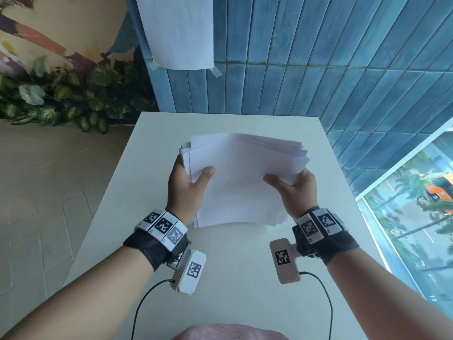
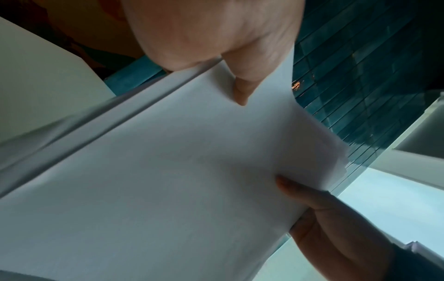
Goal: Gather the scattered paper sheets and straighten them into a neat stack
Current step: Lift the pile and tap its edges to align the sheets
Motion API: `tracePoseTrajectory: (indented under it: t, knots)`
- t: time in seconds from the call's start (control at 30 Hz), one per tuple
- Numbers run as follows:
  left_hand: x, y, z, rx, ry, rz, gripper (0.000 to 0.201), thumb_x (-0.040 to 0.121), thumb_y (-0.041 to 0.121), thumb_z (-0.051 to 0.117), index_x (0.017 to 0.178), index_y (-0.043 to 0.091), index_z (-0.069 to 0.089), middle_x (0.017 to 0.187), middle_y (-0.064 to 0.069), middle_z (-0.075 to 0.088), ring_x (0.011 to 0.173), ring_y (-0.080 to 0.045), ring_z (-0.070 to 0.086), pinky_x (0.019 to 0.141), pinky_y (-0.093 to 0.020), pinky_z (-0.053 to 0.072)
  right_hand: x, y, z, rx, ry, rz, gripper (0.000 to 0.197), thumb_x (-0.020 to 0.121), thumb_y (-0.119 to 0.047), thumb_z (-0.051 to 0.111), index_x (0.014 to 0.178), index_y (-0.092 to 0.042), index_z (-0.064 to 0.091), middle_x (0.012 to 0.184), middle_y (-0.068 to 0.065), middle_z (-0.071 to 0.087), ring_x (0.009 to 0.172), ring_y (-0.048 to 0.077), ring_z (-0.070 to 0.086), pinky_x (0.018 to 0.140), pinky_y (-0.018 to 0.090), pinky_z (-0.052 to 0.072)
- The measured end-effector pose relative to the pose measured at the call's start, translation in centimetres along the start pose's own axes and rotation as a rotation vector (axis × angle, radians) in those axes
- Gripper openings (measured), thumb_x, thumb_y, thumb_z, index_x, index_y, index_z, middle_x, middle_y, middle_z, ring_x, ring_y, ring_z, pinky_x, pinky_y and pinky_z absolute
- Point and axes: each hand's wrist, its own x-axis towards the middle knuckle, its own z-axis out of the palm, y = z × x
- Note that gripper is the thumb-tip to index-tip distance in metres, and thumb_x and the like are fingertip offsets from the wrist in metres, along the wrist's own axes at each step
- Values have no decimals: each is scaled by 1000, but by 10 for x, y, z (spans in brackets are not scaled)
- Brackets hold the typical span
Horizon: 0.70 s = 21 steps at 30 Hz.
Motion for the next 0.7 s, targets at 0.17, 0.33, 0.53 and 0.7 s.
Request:
tracePoseTrajectory:
  t: [0.17,0.33,0.53,0.7]
  knots:
    - [5,5,2,-9,38,23,41,85,13,71,120,22,53,114,1,67,107,-15,64,97,-41,51,3,-9,5,29,27,-32,23,71,-3,78,87,-13,66,77,-9,68,63,-6,63,63,15,53]
    - [6,-4,4,14,64,30,38,86,13,70,122,14,55,114,-1,67,105,-16,64,98,-38,50,-1,-2,12,35,19,-11,19,75,-3,74,90,-12,66,79,-5,68,65,-6,63,66,14,52]
    - [9,-10,-2,79,83,50,35,80,21,77,109,24,58,100,14,67,96,-4,65,90,-33,53,-3,9,7,30,-3,39,28,76,-5,72,101,-12,62,90,-4,70,81,1,67,71,16,52]
    - [11,-15,1,109,50,51,54,80,14,76,117,29,40,104,27,54,89,4,57,90,-29,49,0,14,4,-3,-39,46,31,75,-6,75,98,-18,59,88,-10,67,72,-7,63,66,15,51]
